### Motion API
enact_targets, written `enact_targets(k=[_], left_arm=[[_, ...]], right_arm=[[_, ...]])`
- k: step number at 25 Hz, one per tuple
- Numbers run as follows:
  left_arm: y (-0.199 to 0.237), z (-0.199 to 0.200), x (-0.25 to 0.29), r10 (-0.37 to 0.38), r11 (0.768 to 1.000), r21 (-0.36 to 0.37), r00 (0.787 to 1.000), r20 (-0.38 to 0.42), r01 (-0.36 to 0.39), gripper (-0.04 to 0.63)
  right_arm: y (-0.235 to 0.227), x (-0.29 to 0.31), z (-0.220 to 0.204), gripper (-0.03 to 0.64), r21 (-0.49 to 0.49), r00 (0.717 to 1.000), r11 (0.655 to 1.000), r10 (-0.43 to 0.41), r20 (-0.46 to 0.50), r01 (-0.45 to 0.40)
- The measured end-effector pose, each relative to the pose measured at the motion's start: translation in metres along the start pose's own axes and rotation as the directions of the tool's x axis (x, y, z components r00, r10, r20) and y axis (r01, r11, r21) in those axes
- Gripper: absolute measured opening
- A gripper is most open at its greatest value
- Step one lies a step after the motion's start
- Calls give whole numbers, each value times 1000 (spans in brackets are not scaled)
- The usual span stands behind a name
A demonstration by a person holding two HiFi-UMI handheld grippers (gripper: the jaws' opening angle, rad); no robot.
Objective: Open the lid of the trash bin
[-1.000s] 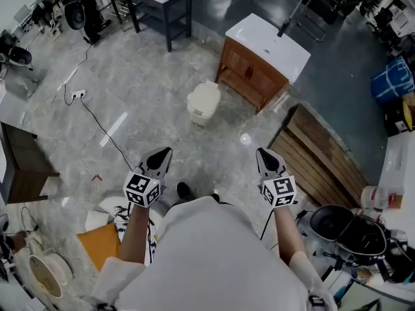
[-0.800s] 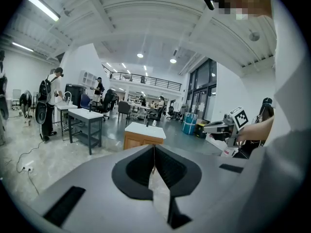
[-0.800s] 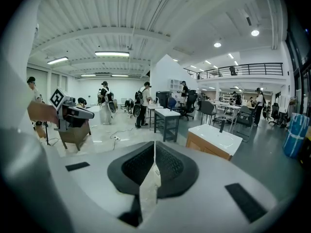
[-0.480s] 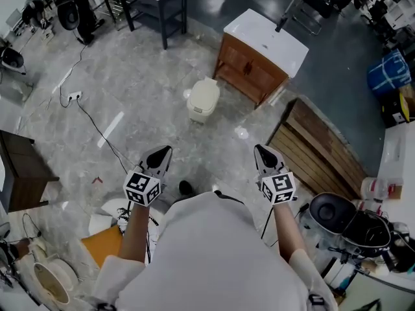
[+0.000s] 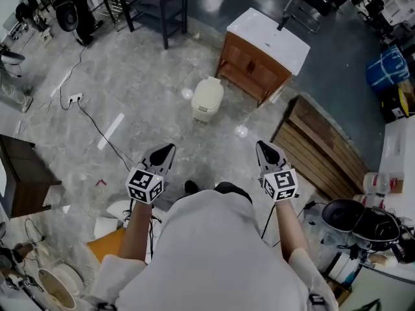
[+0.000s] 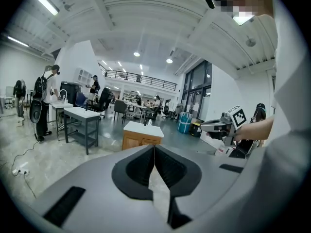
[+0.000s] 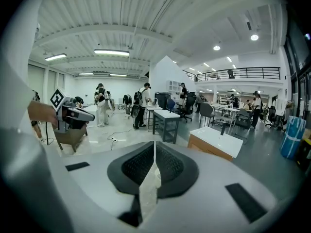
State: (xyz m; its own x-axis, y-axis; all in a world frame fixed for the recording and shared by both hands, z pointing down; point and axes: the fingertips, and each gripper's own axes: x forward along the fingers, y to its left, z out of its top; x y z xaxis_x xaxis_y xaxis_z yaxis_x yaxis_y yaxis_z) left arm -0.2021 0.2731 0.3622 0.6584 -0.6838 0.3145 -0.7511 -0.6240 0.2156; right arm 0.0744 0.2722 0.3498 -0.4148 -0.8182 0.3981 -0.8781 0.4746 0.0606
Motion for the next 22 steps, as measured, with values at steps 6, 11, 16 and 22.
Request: enact_targets(k=[6, 11, 16, 22], left_arm=[[5, 1, -2, -6, 1000, -10, 1000, 5, 6, 18], [16, -2, 0, -7, 1000, -16, 1000, 5, 7, 18], [22, -3, 8, 5, 1000, -24, 1000, -4, -5, 18], [35, 0, 25, 27, 999, -37, 1000, -15, -28, 18]], right_arm=[[9, 4, 3, 35, -2, 1000, 1000, 3, -8, -3], [13, 17, 5, 35, -2, 1000, 1000, 8, -11, -8], [8, 30, 1, 35, 3, 1000, 1000, 21, -20, -21], [-5, 57, 2, 35, 8, 998, 999, 51, -28, -51]])
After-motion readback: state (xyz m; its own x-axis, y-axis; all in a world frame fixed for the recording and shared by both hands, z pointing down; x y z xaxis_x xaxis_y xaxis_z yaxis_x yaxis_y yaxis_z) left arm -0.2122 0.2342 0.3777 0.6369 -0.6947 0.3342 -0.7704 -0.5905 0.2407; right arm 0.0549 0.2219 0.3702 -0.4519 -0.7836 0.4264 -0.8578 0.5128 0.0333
